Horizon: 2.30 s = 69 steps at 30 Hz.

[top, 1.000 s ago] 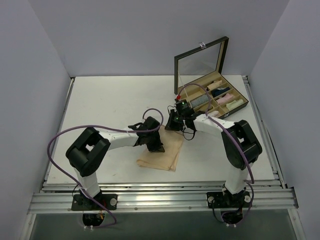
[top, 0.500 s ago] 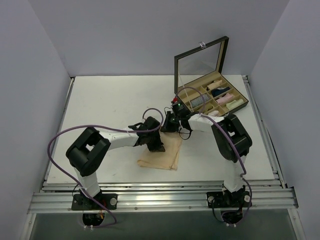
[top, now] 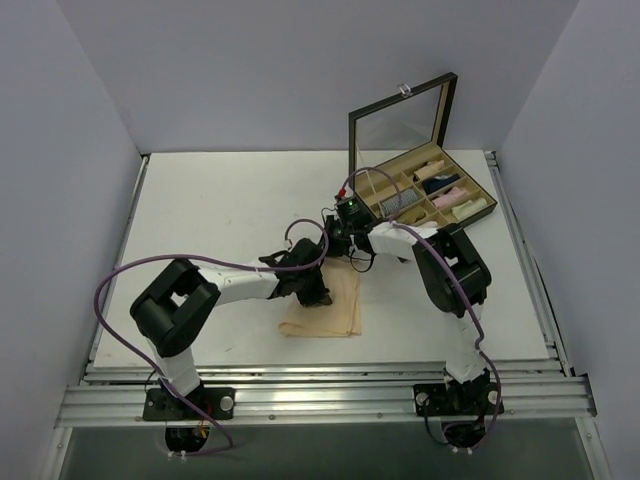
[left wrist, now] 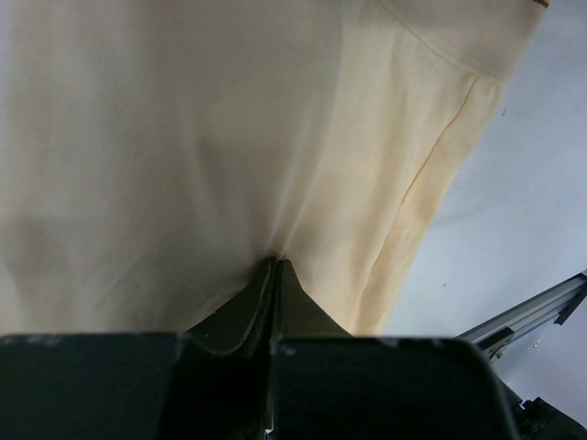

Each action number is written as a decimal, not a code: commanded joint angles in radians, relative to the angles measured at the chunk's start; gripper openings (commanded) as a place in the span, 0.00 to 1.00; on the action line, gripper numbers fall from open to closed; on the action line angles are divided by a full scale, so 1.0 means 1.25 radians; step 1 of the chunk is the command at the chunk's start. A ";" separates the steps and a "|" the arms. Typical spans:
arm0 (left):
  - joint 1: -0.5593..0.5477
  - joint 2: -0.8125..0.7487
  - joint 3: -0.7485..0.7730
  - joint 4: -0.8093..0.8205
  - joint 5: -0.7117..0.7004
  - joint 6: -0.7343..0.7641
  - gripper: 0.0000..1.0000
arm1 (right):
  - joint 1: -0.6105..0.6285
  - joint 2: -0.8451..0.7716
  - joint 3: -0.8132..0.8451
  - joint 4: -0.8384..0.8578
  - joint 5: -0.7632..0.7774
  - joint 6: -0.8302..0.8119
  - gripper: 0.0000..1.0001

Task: Roll the underwear
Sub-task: Fold the underwear

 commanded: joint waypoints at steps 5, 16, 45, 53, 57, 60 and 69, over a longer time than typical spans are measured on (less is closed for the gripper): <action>0.001 -0.013 0.089 -0.150 -0.017 0.030 0.08 | -0.041 -0.090 0.044 -0.140 0.035 -0.061 0.07; 0.050 -0.043 0.260 -0.218 0.036 0.058 0.22 | -0.066 -0.265 -0.042 -0.285 0.108 -0.072 0.08; 0.188 0.209 0.365 -0.297 0.035 0.238 0.12 | -0.069 -0.244 -0.236 -0.229 0.146 -0.099 0.05; 0.184 0.115 0.445 -0.416 0.025 0.250 0.16 | -0.064 -0.349 -0.166 -0.342 0.073 -0.109 0.17; 0.177 0.086 0.395 -0.403 0.057 0.249 0.16 | -0.029 -0.434 -0.240 -0.348 0.044 -0.061 0.27; 0.169 0.062 0.313 -0.365 0.076 0.235 0.16 | 0.019 -0.484 -0.303 -0.345 0.051 -0.021 0.26; 0.148 0.095 0.211 -0.315 0.076 0.226 0.15 | 0.100 -0.565 -0.434 -0.283 0.068 0.090 0.25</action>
